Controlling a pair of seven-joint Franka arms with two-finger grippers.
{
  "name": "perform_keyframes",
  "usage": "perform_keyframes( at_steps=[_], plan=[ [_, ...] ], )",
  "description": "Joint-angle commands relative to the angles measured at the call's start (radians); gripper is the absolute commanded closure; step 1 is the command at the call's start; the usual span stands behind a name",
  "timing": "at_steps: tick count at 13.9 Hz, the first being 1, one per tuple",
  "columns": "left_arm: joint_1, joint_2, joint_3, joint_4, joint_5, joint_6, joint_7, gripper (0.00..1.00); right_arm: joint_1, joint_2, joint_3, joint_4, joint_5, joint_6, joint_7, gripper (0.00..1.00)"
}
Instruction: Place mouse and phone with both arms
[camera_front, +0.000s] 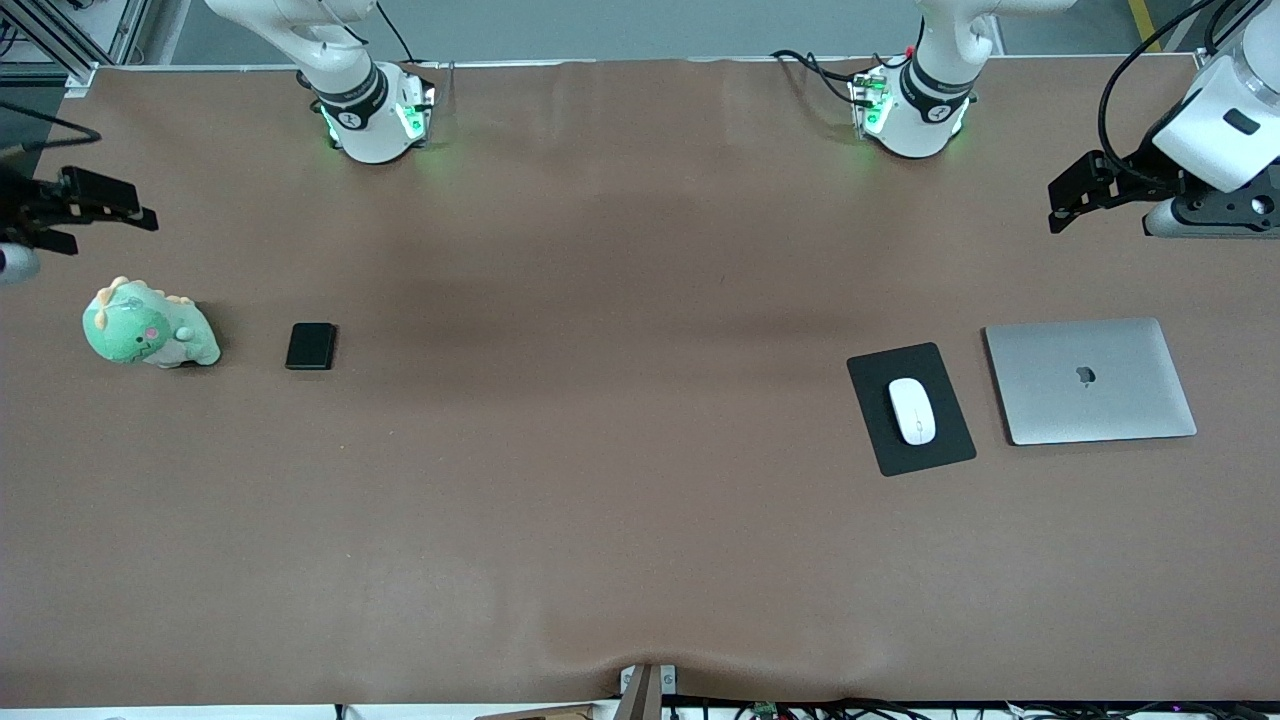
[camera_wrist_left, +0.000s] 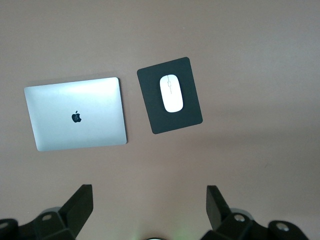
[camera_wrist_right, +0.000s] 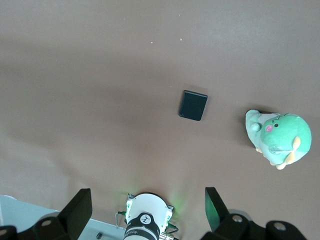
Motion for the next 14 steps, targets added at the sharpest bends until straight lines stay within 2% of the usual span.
perform_keyframes(
  at_steps=[1,5,14],
  plan=[
    [0.017,-0.01,-0.003,-0.004,-0.006,-0.003,-0.011,0.0,0.025,-0.07,0.001,-0.058,-0.003,0.012,0.018,0.0],
    [0.022,-0.016,0.003,-0.002,-0.005,-0.003,-0.008,0.0,0.032,-0.165,0.002,-0.192,-0.006,0.078,0.101,0.0],
    [0.022,-0.027,0.002,0.018,-0.005,-0.005,-0.006,0.0,0.049,-0.185,0.001,-0.209,-0.04,0.075,0.143,0.0]
  ],
)
